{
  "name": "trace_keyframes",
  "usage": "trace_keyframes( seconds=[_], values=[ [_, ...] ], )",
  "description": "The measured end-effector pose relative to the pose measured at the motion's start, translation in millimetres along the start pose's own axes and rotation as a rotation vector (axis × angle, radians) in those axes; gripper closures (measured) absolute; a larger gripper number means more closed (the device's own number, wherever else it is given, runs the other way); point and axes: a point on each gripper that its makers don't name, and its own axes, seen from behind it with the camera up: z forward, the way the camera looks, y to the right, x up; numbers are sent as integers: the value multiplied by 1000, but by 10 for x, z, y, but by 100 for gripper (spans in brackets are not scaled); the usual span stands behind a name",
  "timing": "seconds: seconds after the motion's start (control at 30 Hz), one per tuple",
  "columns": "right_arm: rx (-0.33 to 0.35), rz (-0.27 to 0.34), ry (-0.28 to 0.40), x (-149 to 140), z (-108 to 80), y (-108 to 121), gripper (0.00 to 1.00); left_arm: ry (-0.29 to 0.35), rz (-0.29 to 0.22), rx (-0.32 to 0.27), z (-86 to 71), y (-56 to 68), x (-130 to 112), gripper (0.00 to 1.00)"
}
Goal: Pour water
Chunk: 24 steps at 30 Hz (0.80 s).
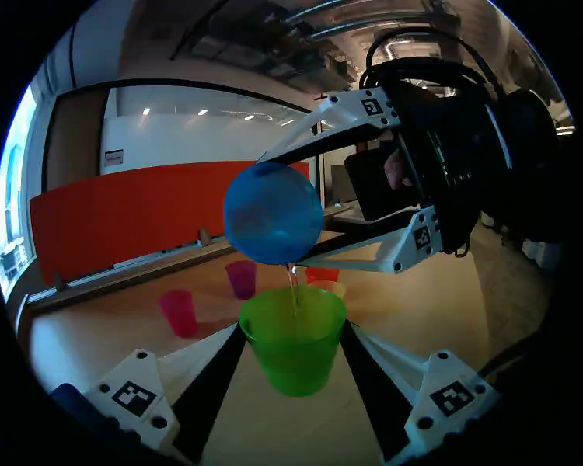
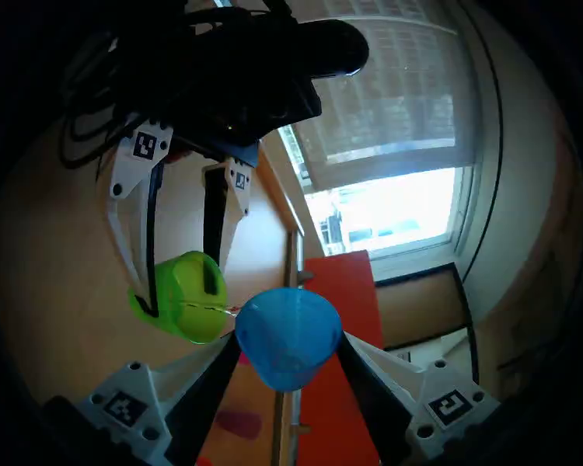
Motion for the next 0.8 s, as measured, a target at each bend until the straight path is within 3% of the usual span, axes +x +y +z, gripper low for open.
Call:
trace_keyframes(
  seconds=[0.8],
  values=[
    [-12, -56, -7, -4, -12, 11, 10, -2, 2, -4, 25, 18, -2, 14]
  ],
)
